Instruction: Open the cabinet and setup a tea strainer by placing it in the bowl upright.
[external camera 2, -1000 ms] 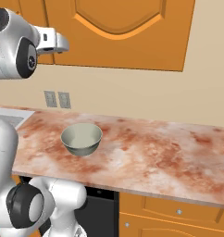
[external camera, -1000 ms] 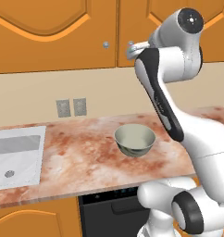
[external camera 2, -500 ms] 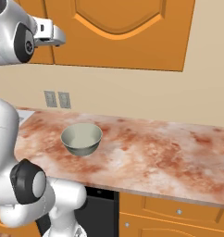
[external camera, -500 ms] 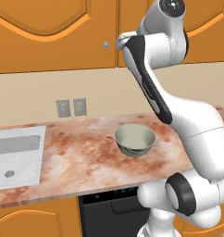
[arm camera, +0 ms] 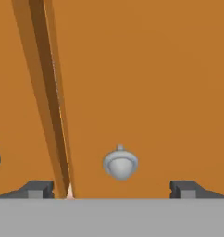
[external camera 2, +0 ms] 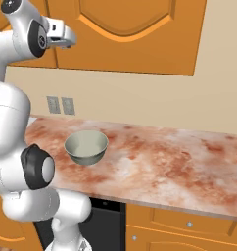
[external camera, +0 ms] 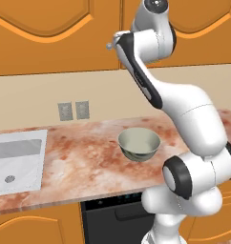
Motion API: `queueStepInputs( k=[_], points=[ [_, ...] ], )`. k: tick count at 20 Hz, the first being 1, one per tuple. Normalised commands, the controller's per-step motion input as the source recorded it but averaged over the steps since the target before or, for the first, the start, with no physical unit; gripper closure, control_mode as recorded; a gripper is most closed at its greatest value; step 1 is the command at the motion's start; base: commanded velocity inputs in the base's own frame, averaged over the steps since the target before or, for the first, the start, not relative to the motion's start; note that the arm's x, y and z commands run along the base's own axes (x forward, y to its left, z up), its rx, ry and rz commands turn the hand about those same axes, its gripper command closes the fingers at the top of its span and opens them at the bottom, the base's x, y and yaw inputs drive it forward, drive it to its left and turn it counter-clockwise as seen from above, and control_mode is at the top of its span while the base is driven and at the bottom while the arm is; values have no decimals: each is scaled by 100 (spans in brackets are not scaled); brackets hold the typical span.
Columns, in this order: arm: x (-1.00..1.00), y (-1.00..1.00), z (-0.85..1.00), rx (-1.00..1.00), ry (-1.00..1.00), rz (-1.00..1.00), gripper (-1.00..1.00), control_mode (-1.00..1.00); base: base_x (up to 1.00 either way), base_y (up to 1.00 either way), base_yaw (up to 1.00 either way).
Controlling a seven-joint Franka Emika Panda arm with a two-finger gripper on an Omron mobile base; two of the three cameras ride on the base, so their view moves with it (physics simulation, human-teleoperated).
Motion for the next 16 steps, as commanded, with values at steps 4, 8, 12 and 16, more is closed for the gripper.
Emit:
queueStepInputs(
  k=[4,8,12,16],
  points=[
    [63,0,0,0,12,0,-100,-100,0,0,0],
    [46,-1,-3,0,6,0,-100,-100,0,0,0],
    [31,-8,-21,0,0,0,-100,-100,0,0,0],
    [18,-32,-40,0,0,0,-100,-100,0,0,0]
  ],
)
